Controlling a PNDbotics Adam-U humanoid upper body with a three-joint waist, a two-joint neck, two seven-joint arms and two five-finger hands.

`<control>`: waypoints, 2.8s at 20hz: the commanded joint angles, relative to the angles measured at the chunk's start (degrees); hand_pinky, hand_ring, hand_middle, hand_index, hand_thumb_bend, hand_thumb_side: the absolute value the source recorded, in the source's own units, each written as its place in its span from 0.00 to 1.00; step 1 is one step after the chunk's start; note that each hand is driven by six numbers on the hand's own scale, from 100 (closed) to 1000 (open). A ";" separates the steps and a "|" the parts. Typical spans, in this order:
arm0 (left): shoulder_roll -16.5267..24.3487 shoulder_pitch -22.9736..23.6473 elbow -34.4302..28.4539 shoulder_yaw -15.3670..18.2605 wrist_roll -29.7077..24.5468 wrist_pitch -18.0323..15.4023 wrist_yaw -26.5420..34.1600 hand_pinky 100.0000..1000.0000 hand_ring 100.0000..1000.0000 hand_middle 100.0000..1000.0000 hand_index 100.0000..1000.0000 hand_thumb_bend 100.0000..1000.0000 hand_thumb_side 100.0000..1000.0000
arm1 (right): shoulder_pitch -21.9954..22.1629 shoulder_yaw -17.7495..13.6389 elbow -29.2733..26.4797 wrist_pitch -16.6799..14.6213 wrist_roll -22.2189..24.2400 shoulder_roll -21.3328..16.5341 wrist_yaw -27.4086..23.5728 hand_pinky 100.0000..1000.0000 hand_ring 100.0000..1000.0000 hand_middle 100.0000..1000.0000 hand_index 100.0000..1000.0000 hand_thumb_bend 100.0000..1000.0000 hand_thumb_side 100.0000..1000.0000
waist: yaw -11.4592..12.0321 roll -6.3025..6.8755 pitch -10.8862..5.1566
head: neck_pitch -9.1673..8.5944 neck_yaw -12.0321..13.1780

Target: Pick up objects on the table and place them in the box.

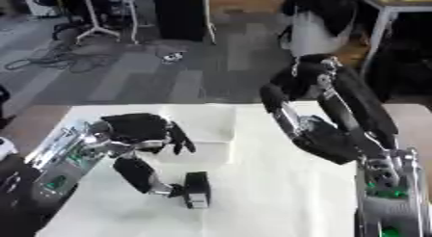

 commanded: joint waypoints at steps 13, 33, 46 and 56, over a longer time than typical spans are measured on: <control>-1.29 -1.86 7.62 -0.71 -3.78 -2.34 -1.80 0.16 0.37 0.53 0.81 0.27 0.84 | -0.57 0.43 -1.19 -0.11 0.47 0.44 -0.54 0.35 0.36 0.38 0.56 0.25 1.00 | -0.21 -0.02 -0.51 | -0.77 0.39; -2.12 -2.13 11.20 -0.93 -5.47 -5.15 -8.30 0.25 0.45 0.60 0.84 0.32 0.89 | -0.61 0.48 -1.36 -0.14 0.86 0.53 -0.56 0.36 0.36 0.38 0.56 0.25 1.00 | -0.44 -0.04 -0.35 | -0.49 1.83; -3.78 -2.83 14.35 0.01 -4.14 -4.43 -9.53 0.26 0.46 0.60 0.86 0.30 0.90 | -0.63 0.60 -1.43 -0.23 1.01 0.77 -0.64 0.36 0.36 0.38 0.56 0.25 1.00 | -0.73 -0.14 -0.22 | -0.92 1.56; -4.79 -4.96 17.56 0.38 -5.73 -5.39 -9.26 0.27 0.46 0.60 0.86 0.30 0.90 | -0.65 0.74 -1.35 -0.36 1.17 0.89 -0.70 0.36 0.36 0.38 0.56 0.25 1.00 | -0.85 -0.14 -0.23 | -0.74 1.98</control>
